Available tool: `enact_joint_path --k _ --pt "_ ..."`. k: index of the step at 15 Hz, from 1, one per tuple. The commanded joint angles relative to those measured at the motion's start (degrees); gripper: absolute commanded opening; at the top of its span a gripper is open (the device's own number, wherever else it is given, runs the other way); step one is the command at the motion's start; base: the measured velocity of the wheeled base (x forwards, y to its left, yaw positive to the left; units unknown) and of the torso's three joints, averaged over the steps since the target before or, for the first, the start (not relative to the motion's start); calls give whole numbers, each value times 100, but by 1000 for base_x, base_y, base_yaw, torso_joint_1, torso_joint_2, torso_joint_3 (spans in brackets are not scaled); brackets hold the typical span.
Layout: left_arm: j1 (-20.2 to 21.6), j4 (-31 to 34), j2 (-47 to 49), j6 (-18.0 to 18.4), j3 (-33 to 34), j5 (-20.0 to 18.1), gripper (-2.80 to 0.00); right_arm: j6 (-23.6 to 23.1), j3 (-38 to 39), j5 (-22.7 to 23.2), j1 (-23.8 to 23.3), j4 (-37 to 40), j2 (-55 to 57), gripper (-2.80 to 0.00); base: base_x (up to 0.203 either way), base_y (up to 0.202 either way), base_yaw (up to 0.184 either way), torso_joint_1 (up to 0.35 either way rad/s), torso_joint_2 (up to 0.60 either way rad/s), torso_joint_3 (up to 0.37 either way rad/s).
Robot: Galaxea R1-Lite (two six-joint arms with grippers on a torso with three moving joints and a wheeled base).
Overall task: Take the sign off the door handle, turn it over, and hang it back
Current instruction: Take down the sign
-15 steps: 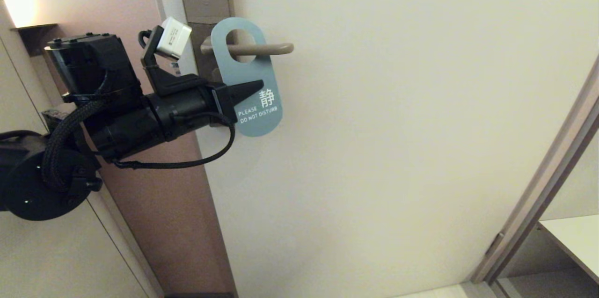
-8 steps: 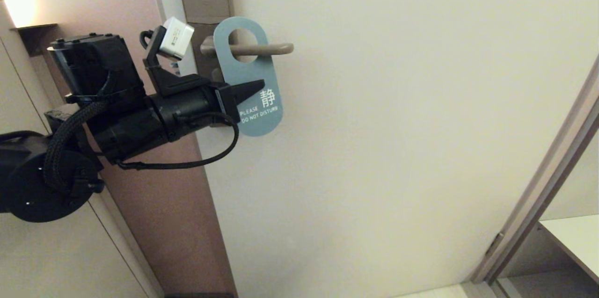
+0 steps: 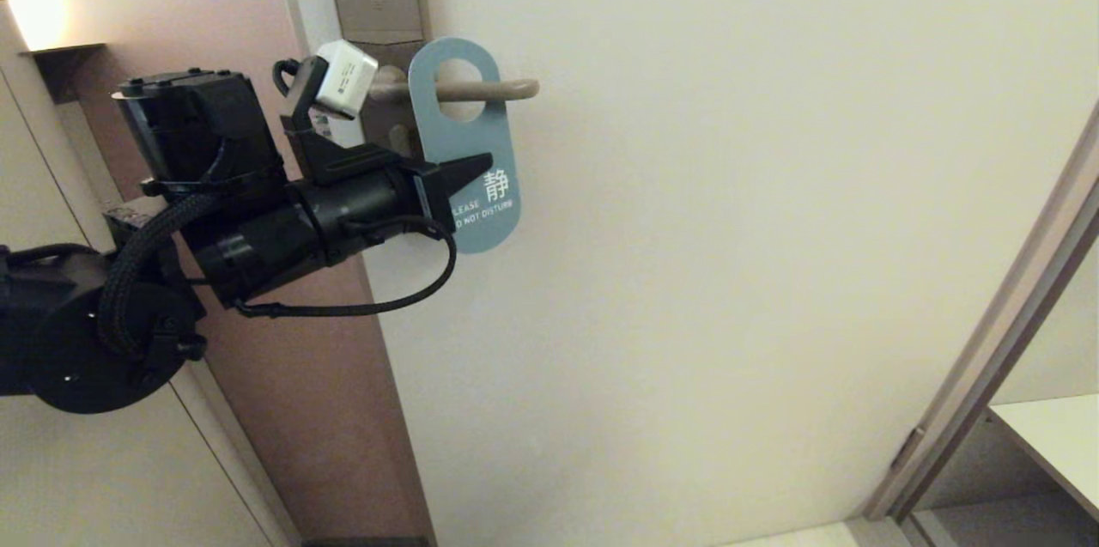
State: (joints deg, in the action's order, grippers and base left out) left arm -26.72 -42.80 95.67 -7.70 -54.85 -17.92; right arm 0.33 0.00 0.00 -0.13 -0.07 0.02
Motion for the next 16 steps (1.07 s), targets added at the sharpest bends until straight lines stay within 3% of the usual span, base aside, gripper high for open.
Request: enact_joint_path --k 1,10,16 --pt "-51 -27 4 23 0 42 -280 2 0 0 5 -1 -2 -280 0 0 0 0 0 0" --pt "-52 40 200 58 -324 582 -280 2 0 0 4 -1 -2 -280 0 0 0 0 0 0" --pt "-149 105 303 58 -483 615 -280 2 0 0 -4 -1 -2 -280 0 0 0 0 0 0"
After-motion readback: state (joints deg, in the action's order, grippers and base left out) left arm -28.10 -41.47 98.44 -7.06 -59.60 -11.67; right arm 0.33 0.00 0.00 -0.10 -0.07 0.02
